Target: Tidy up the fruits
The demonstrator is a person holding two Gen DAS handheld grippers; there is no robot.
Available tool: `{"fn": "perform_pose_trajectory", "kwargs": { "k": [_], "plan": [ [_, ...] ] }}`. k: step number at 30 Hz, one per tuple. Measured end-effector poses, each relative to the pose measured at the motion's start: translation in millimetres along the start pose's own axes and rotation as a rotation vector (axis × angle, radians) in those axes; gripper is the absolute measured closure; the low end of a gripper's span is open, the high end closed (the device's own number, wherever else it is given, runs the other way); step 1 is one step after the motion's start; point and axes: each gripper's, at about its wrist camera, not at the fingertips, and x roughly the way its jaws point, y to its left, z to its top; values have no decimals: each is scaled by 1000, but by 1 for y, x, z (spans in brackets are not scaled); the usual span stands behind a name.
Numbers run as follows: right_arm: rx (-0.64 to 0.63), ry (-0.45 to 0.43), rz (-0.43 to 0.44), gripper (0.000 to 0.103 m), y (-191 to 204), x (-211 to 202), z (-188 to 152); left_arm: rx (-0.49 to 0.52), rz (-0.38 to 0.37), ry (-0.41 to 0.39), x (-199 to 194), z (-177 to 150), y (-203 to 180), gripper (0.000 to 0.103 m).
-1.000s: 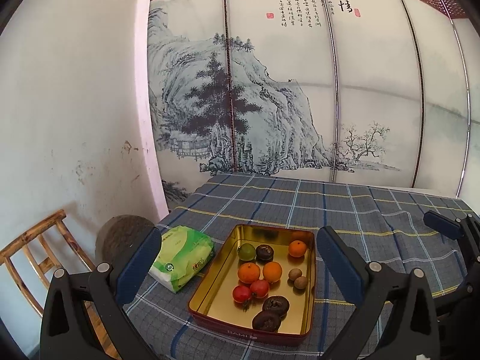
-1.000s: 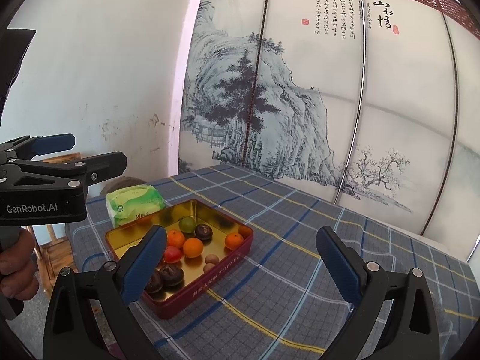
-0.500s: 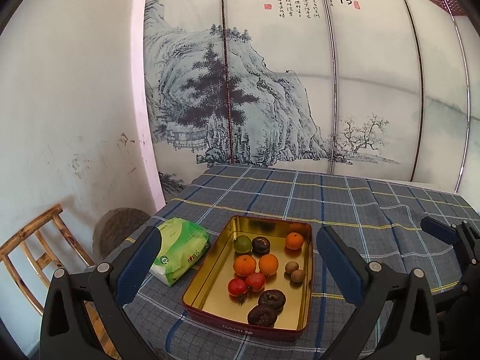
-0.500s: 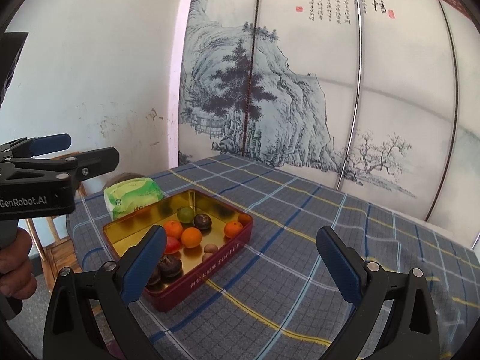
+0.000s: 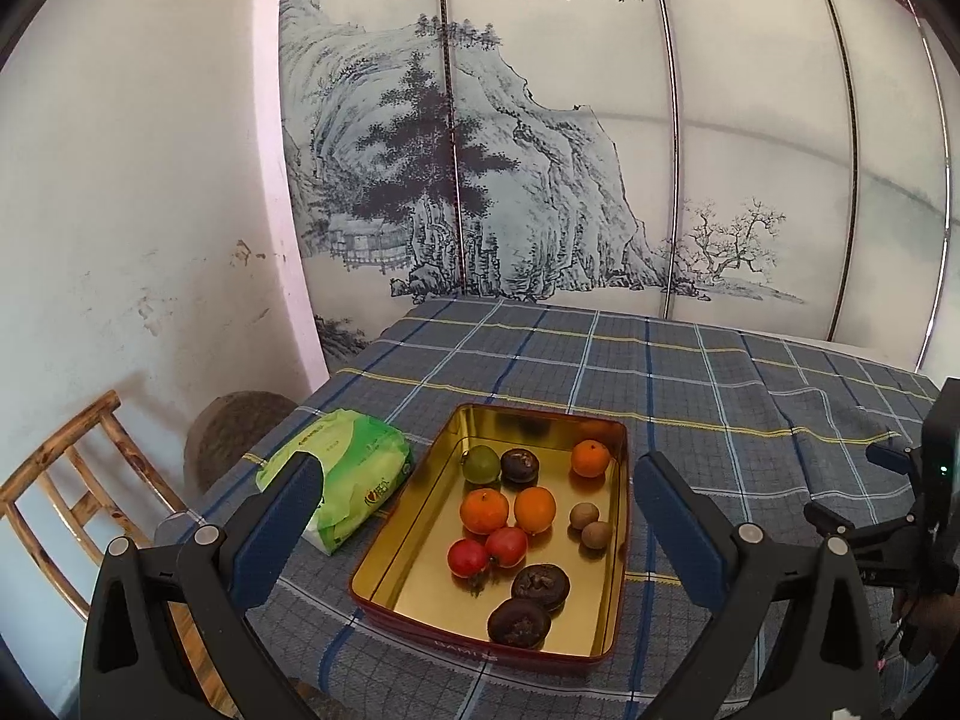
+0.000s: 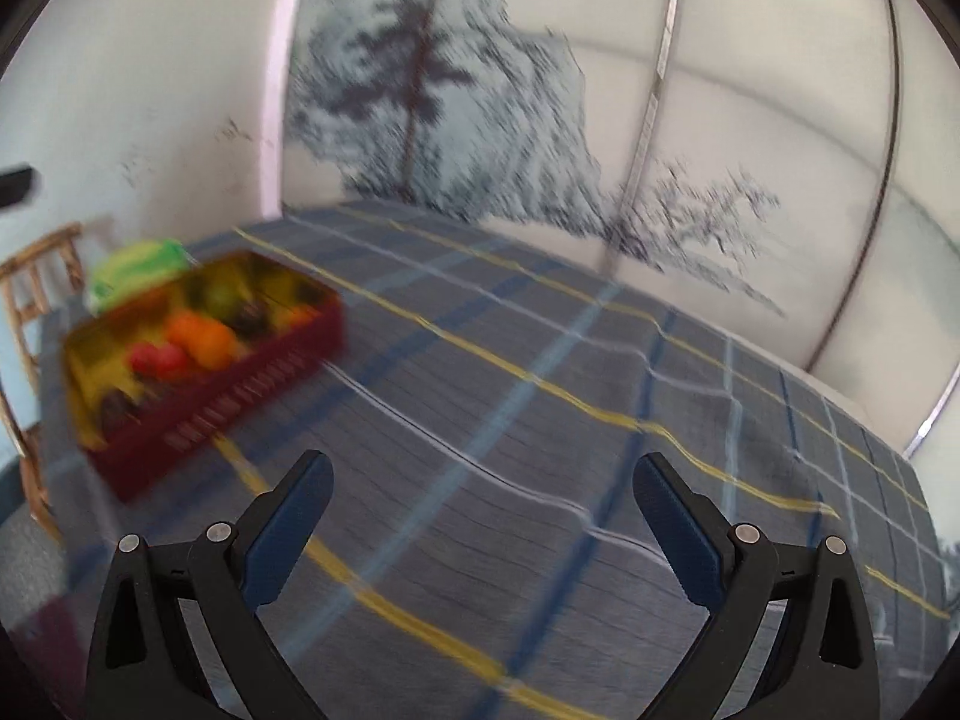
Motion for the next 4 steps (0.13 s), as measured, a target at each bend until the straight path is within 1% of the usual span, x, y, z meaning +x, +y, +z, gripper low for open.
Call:
{"fn": "perform_pose_trajectory", "kwargs": {
  "k": [1,2,4],
  "plan": [
    [4,51,-28,3,-17,14,-6,2,0,3,1,0,-1,0],
    [10,77,-44,3,-29,22,-9,9,3,7,1,1,-2,0],
    [42,145,-79,3,-62,42,-18,28,32,21,4,1,-5,0]
  ]
}}
